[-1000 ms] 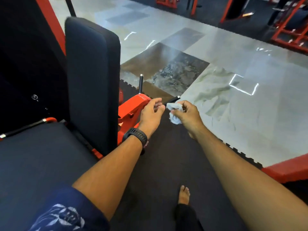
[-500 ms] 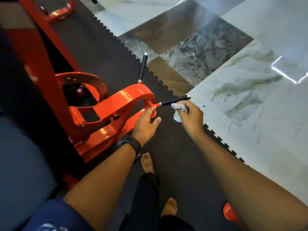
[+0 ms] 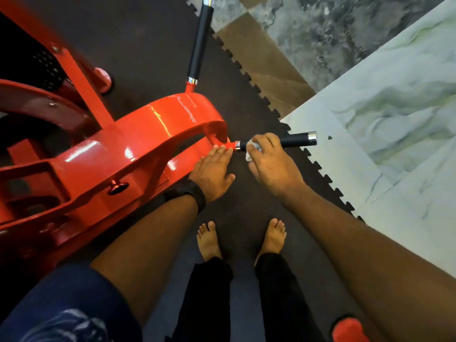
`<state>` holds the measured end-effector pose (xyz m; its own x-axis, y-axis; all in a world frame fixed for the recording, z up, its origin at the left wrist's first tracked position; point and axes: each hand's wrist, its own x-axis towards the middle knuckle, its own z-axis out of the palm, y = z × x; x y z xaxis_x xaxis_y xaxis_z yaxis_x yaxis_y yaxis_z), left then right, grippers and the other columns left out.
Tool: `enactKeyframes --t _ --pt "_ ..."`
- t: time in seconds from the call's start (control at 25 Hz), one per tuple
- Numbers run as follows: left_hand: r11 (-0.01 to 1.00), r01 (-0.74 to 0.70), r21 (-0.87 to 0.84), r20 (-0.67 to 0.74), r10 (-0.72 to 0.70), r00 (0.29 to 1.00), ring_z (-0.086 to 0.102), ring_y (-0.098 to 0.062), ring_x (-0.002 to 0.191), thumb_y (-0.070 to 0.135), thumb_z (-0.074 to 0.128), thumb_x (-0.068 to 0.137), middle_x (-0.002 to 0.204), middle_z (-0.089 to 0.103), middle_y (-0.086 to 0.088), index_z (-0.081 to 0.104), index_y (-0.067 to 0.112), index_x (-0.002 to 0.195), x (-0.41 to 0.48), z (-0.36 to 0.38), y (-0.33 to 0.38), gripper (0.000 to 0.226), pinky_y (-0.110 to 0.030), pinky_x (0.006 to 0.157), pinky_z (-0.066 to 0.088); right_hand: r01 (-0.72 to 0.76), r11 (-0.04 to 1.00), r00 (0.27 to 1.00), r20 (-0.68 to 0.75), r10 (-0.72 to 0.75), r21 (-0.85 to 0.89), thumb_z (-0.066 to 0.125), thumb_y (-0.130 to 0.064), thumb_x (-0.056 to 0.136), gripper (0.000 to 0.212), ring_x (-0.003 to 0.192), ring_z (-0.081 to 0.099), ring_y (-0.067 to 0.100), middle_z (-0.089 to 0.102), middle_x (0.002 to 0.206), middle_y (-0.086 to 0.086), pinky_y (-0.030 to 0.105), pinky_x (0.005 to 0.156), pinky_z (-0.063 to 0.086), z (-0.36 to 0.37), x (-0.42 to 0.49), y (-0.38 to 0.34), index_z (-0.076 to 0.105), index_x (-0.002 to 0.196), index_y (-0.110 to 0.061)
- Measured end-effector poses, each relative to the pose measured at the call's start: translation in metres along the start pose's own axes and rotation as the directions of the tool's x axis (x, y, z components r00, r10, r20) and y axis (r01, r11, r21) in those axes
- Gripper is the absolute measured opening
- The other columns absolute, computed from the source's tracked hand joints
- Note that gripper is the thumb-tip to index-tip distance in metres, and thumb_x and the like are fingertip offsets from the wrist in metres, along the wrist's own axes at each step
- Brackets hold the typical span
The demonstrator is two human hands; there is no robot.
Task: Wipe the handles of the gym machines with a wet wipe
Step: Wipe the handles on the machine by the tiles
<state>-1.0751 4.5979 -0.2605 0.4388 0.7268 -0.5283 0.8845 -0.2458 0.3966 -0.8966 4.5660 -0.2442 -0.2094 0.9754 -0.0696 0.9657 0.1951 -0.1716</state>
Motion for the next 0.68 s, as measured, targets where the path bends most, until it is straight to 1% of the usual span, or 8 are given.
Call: enactKeyframes --t 0.08,0.16,0.24,0.32,0.36,0.48,0.6,0.68 --pt "0.995 -0.009 0.103 0.031 0.005 0.999 -0.007 -0.02 0.155 0.037 0.052 0.101 0.168 -0.006 -0.003 0.0 0.017 0.16 0.027 0.016 -0.005 0.081 -0.047 0.125 0.005 0.093 0.981 0.993 0.092 -0.079 -0.168 0.069 -0.028 0.09 0.038 0.123 0.049 0.03 0.058 0.127 0.011 0.037 0.088 0.055 0.021 0.018 0.016 0.066 0.122 -0.008" --pt "0.988 -0.018 0.151 0.062 0.009 0.998 -0.011 -0.02 0.154 0.039 0.053 0.099 0.168 -0.012 -0.004 -0.006 0.016 0.16 0.05 0.031 -0.008 0.087 -0.046 0.124 0.003 0.192 0.935 0.969 0.21 -0.133 -0.297 0.055 -0.037 0.099 0.043 0.132 0.043 0.03 0.054 0.135 0.011 0.037 0.103 0.045 0.035 0.033 0.025 0.062 0.129 -0.008" --pt "0.99 -0.018 0.137 0.082 0.007 0.997 -0.012 -0.019 0.154 0.039 0.055 0.097 0.167 -0.013 -0.004 -0.008 0.015 0.159 0.071 0.038 -0.007 0.092 -0.043 0.124 0.001 0.24 0.913 0.936 0.327 -0.127 -0.331 0.047 -0.03 0.104 0.05 0.144 0.029 0.032 0.039 0.149 0.015 0.039 0.112 0.036 0.038 0.045 0.028 0.042 0.147 -0.005" --pt "0.996 0.004 0.095 0.075 -0.011 0.997 -0.011 -0.019 0.154 0.039 0.057 0.095 0.168 -0.012 -0.004 -0.009 0.014 0.159 0.083 0.044 -0.008 0.095 -0.041 0.125 0.0 0.231 0.912 0.905 0.418 -0.073 -0.339 0.058 -0.016 0.098 0.069 0.149 0.017 0.033 0.024 0.159 0.017 0.041 0.116 0.032 0.033 0.05 0.036 0.021 0.155 -0.006" --pt "0.997 0.014 0.07 0.073 -0.019 0.997 -0.01 -0.019 0.154 0.038 0.059 0.094 0.168 -0.012 -0.004 -0.01 0.014 0.159 0.086 0.048 -0.01 0.097 -0.041 0.125 0.0 0.19 0.921 0.901 0.434 -0.026 -0.341 0.062 -0.013 0.095 0.076 0.15 0.016 0.032 0.021 0.16 0.017 0.042 0.116 0.031 0.029 0.051 0.042 0.017 0.157 -0.007" --pt "1.0 0.018 -0.004 0.08 -0.017 0.997 -0.01 -0.019 0.154 0.028 0.063 0.09 0.167 -0.014 -0.002 -0.013 0.016 0.158 0.086 0.06 -0.018 0.103 -0.042 0.125 0.0 0.078 0.971 0.908 0.419 0.024 -0.224 0.064 -0.008 0.092 0.073 0.145 0.029 0.029 0.032 0.155 0.015 0.042 0.109 0.041 0.033 0.055 0.038 0.026 0.153 -0.01" --pt "0.998 0.025 -0.059 0.106 -0.018 0.994 -0.014 -0.016 0.153 0.02 0.064 0.088 0.166 -0.017 0.002 -0.013 0.017 0.158 0.087 0.063 -0.022 0.104 -0.042 0.125 -0.003 0.209 0.968 0.889 0.438 -0.13 -0.137 0.061 -0.008 0.092 0.059 0.134 0.041 0.027 0.046 0.143 0.012 0.038 0.1 0.047 0.049 0.065 0.018 0.038 0.147 -0.008" --pt "0.998 0.023 -0.064 0.115 -0.015 0.993 -0.015 -0.016 0.153 0.019 0.064 0.087 0.166 -0.017 0.003 -0.015 0.018 0.158 0.089 0.062 -0.024 0.106 -0.042 0.123 -0.004 0.176 0.975 0.887 0.451 -0.099 -0.133 0.06 -0.008 0.093 0.057 0.13 0.046 0.027 0.049 0.139 0.011 0.04 0.098 0.048 0.049 0.072 0.032 0.039 0.146 -0.011"
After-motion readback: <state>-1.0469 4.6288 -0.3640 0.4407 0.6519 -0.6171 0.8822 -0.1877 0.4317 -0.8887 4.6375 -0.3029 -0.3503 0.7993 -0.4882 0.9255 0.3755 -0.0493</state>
